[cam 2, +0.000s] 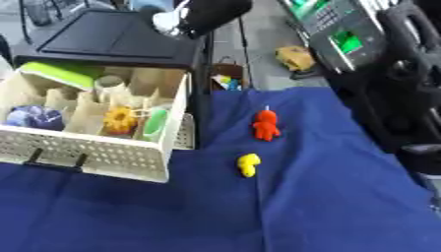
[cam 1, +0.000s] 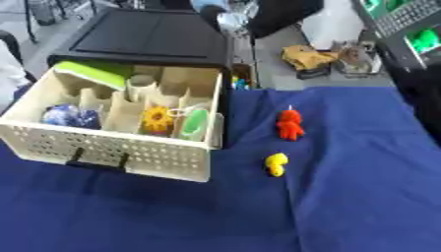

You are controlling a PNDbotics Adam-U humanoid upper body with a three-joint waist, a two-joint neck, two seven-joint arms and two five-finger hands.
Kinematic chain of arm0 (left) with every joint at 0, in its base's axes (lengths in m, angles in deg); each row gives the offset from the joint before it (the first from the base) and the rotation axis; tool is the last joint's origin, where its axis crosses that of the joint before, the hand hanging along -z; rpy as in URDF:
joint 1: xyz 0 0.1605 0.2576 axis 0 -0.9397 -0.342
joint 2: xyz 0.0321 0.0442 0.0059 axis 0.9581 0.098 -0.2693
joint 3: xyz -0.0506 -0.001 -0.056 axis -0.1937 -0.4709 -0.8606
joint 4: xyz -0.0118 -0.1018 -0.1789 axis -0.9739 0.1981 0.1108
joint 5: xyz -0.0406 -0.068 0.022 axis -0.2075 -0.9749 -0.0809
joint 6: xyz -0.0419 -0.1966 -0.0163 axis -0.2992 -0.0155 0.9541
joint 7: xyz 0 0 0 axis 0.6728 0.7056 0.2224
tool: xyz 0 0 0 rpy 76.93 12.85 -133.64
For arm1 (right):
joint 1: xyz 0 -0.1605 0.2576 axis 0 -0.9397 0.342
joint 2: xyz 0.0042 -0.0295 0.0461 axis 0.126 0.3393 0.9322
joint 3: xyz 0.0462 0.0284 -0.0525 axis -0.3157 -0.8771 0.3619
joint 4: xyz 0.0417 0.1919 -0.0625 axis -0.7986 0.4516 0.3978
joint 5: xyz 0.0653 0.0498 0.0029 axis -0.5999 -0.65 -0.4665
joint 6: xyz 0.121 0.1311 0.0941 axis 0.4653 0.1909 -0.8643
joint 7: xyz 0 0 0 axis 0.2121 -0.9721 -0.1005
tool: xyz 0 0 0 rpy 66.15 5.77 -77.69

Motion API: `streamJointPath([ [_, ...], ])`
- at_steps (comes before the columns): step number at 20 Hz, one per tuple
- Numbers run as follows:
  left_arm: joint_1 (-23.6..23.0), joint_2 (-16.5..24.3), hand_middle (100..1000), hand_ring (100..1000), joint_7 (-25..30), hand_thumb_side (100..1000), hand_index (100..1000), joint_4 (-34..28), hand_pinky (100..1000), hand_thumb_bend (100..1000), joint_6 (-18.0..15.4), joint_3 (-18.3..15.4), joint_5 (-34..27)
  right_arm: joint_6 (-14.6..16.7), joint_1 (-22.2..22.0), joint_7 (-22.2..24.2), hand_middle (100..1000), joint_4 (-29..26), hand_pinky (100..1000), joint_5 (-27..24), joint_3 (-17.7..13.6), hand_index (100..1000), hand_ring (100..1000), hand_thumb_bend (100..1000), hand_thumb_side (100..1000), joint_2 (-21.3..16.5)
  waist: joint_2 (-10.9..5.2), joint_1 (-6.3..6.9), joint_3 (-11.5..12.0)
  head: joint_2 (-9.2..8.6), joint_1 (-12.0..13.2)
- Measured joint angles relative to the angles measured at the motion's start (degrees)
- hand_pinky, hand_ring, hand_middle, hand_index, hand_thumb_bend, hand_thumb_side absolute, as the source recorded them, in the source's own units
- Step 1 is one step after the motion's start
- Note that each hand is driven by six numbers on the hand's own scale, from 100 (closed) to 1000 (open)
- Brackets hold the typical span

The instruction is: Pick up objects from table and place into drawer.

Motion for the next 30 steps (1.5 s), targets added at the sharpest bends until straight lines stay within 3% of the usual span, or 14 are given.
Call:
streamJointPath([
  [7, 0.15, -0.04, 789, 776, 0.52, 1000, 935, 0.0, 649, 391, -0.02, 0.29, -0.19, 2.03, 0.35, -0.11, 571, 5.27, 752, 0.92, 0.65, 752, 832, 331, 720, 3.72, 0.85, 0.0, 0.36, -0.05, -0.46],
  [9, 0.23, -0.05, 789, 776, 0.65, 1000, 935, 0.0, 649, 391, -0.04, 0.3, -0.23, 2.37, 0.35, 0.16, 594, 5.65, 759, 0.84, 0.66, 787, 843, 364, 734, 4.05, 0.91, 0.0, 0.38, -0.05, -0.47],
  [10, 0.26, -0.05, 789, 776, 0.69, 1000, 935, 0.0, 649, 391, -0.04, 0.3, -0.24, 2.5, 0.35, 0.32, 641, 5.76, 771, 0.72, 0.66, 853, 858, 417, 745, 4.1, 0.94, -0.03, 0.42, -0.05, -0.47],
  [13, 0.28, -0.06, 789, 776, 0.81, 1000, 935, 0.0, 649, 390, -0.06, 0.31, -0.33, 2.67, 0.36, 0.89, 697, 5.79, 781, 0.36, 0.65, 899, 873, 469, 749, 4.11, 1.07, -0.13, 0.45, -0.06, -0.47],
  [21, 0.26, -0.07, 789, 775, 0.91, 1000, 935, 0.0, 649, 392, -0.01, 0.32, -0.43, 2.31, 0.35, 0.43, 675, 5.66, 776, 0.27, 0.31, 872, 866, 478, 733, 4.08, 1.05, -0.01, 0.2, -0.06, -0.42],
  [26, -0.13, -0.07, 788, 775, 0.92, 1000, 935, 0.0, 649, 393, -0.01, 0.28, -0.43, 0.63, -0.53, -2.25, 644, 2.37, 762, -1.9, -2.87, 839, 853, 479, 731, 2.76, 0.76, 0.57, -0.28, -0.06, 0.03],
  [30, -1.04, -0.15, 788, 775, 0.91, 1000, 934, 0.0, 649, 393, 0.0, -0.12, -0.42, -1.75, -2.07, -5.5, 613, -2.7, 720, -5.16, -7.69, 787, 819, 382, 810, 0.02, 0.41, 1.43, -1.16, -0.06, 0.8],
])
